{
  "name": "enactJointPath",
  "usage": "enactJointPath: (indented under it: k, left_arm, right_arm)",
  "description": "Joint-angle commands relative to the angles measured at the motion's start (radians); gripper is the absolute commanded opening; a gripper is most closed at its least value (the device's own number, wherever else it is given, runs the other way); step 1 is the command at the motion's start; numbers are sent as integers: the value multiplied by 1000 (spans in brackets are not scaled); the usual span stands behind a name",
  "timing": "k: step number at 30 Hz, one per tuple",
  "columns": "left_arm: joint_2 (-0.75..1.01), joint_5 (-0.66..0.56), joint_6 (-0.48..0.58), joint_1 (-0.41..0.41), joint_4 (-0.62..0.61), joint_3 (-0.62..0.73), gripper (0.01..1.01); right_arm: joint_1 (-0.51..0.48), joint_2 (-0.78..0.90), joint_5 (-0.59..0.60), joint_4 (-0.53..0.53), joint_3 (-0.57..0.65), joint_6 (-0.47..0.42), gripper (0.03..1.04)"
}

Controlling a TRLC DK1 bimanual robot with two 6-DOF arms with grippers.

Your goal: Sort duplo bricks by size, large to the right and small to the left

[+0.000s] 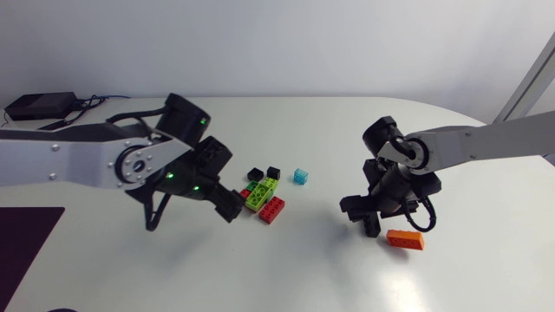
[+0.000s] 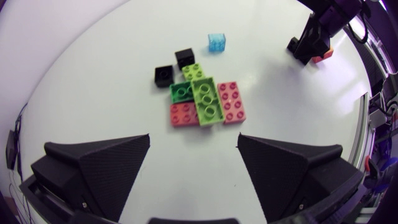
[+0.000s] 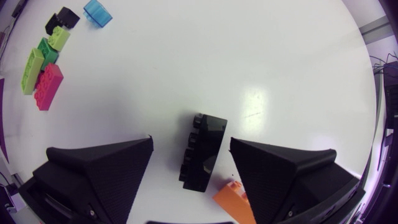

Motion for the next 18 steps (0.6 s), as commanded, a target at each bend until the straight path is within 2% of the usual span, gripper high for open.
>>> enactJointPath:
  k: [1, 4, 9, 18]
  left_arm:
    - [79, -18, -27, -60, -16, 109, 982]
    - [166, -57, -38, -92, -16, 195, 982]
    - [323, -57, -78, -71, -55, 282, 980]
    - [398, -69, -115, -31, -107, 290, 936]
  right_arm:
    - [4, -58, -2, -30, 21, 2, 1005]
    - [10, -102, -3, -54, 39, 7, 1005]
    - [12, -165, -3, -68, 30, 11, 1005]
    - [12, -178, -3, -62, 11, 10, 1005]
